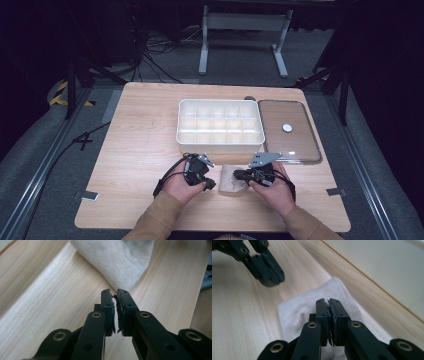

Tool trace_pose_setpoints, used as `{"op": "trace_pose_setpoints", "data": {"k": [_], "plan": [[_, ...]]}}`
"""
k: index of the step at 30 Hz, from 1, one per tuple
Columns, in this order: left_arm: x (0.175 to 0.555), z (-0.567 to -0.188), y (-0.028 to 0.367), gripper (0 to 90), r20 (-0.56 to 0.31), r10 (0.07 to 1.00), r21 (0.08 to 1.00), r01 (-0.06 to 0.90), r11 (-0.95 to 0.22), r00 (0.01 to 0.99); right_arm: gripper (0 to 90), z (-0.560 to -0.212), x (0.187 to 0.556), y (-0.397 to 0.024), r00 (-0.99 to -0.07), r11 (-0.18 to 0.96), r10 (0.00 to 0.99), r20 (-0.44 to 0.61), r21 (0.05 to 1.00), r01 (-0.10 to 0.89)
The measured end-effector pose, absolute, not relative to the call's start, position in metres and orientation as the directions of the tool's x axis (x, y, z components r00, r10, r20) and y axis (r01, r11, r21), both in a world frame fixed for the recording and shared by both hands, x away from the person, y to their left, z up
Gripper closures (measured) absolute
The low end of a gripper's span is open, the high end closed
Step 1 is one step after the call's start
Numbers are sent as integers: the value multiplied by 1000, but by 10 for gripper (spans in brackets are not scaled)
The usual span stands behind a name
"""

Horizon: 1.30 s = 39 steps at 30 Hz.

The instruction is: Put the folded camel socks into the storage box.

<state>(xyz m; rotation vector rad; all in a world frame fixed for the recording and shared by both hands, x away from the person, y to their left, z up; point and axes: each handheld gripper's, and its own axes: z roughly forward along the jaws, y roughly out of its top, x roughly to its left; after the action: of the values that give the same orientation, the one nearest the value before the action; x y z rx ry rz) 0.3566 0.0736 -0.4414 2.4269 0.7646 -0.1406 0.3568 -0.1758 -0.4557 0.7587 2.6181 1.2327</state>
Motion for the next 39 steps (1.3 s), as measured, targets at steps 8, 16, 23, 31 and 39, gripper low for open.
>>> {"op": "trace_pose_setpoints", "data": {"k": [8, 16, 23, 31, 39], "plan": [[359, -443, 77, 832, -260, 505, 494, 562, -664, 823, 834, -471, 365, -175, -860, 550, 504, 77, 740, 388], [360, -448, 77, 818, -264, 508, 471, 570, -673, 819, 843, -472, 363, -173, -919, 590, 369, 137, 730, 345], [361, -452, 77, 853, -259, 504, 465, 564, -683, 824, 859, -467, 355, -171, -944, 625, 323, 65, 735, 265], [361, -453, 71, 887, -227, 483, 461, 530, -712, 846, 898, -463, 344, -172, -931, 653, 359, 63, 696, 299], [361, -452, 67, 883, -228, 473, 464, 522, -716, 851, 900, -473, 351, -189, -911, 580, 370, 182, 721, 379]]}}
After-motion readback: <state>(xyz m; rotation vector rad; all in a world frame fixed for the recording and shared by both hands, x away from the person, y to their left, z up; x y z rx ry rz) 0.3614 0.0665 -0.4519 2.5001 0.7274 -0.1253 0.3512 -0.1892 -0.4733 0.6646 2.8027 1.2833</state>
